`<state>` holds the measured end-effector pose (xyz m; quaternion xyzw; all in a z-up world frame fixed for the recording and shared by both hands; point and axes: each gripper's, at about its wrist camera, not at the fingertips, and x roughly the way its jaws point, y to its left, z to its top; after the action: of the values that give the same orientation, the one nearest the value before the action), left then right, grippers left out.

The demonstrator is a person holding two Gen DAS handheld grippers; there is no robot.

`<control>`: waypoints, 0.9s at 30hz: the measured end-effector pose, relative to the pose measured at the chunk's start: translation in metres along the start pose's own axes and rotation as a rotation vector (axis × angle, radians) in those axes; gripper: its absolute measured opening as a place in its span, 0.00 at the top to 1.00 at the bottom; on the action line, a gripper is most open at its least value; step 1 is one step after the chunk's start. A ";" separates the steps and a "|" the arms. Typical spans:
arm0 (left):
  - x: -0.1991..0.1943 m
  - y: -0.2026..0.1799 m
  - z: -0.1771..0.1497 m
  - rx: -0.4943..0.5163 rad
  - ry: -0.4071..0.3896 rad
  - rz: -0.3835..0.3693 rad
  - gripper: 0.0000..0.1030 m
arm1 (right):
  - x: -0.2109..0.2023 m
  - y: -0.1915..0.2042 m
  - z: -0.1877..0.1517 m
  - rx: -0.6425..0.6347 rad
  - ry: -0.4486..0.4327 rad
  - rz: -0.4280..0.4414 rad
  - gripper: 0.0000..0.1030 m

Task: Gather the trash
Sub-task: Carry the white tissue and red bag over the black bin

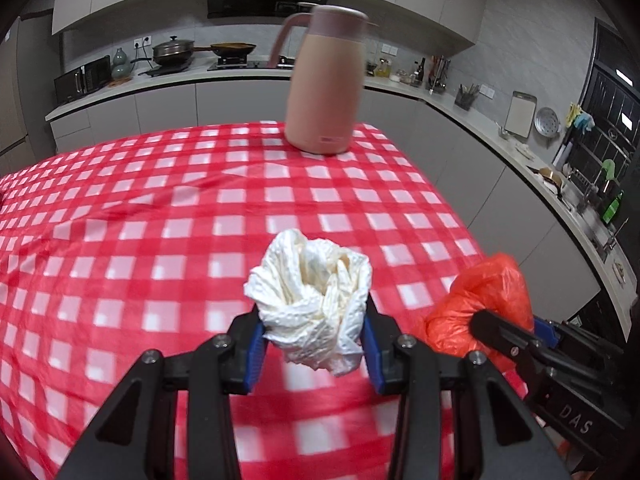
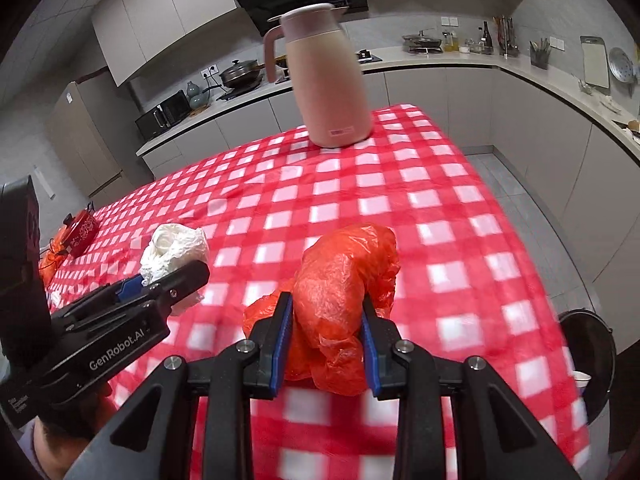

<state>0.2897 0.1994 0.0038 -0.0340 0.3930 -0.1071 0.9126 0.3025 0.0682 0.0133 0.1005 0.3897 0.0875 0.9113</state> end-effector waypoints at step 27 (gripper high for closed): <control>0.033 -0.329 -0.084 0.061 0.086 -0.100 0.59 | -0.161 -0.383 -0.083 0.132 -0.005 -0.099 0.68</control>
<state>0.1951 -0.1264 -0.0293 -0.0211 0.4264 -0.1658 0.8890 0.1630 -0.3298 -0.0276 0.1411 0.3969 0.0160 0.9068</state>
